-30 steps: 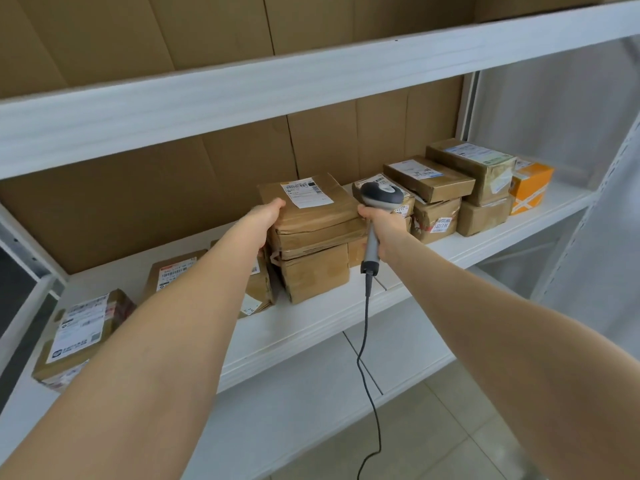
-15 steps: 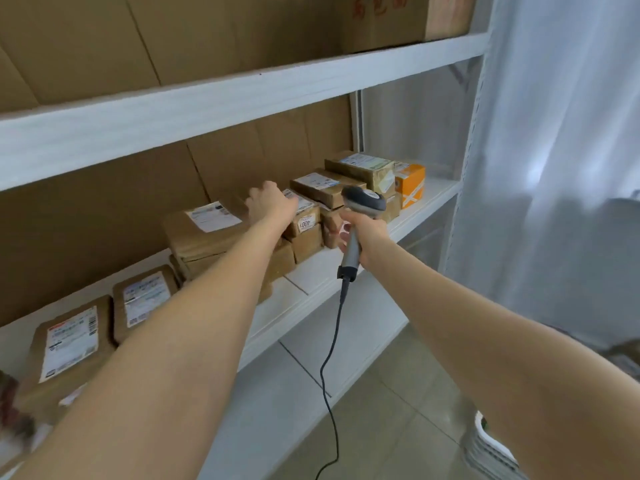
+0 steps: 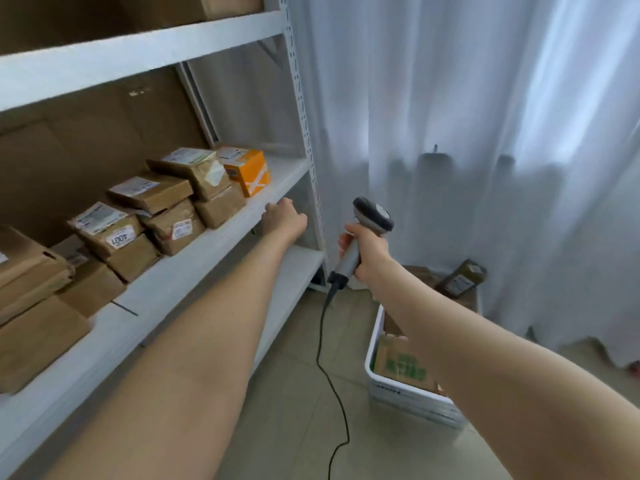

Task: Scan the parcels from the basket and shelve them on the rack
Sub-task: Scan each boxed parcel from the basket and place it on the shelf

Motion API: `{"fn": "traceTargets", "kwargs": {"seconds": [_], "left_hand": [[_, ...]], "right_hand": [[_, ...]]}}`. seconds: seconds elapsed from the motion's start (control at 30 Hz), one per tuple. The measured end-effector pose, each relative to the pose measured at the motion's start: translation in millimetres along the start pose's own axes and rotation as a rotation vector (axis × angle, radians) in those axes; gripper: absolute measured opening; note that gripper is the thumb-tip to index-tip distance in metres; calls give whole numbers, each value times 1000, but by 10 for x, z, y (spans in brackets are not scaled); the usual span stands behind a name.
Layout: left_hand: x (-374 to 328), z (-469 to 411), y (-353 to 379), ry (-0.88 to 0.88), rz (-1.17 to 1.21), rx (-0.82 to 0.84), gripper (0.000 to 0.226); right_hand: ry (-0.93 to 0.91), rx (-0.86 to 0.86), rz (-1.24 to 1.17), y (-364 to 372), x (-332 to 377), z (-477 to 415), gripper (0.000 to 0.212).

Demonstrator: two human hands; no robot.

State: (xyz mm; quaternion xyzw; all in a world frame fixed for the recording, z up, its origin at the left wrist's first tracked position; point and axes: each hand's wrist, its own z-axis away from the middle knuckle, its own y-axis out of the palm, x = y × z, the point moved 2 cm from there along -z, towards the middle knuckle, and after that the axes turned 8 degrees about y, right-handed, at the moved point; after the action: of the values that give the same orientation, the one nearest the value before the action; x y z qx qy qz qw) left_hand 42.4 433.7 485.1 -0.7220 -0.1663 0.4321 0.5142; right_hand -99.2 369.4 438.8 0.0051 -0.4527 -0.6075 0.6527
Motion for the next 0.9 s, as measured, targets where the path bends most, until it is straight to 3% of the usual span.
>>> {"fn": "traceTargets", "kwargs": {"seconds": [0.23,0.4,0.7,0.9], "left_hand": [[-942,110,1239,68,26,195,46],[-1345,72,1994,106,29,344,46],[-1824,-289,3500,145,43,567,49],[-1978,-750,4630,189,0,682,52]], "right_hand": [[0,-130,-195,-1329,444,-348,14],[-14,-219,-286,-2015,653,-610,21],[23,-464,-293,-3050,1018,-1470,13],[66,-552,-262,-3658,1087,-2371,26]]}}
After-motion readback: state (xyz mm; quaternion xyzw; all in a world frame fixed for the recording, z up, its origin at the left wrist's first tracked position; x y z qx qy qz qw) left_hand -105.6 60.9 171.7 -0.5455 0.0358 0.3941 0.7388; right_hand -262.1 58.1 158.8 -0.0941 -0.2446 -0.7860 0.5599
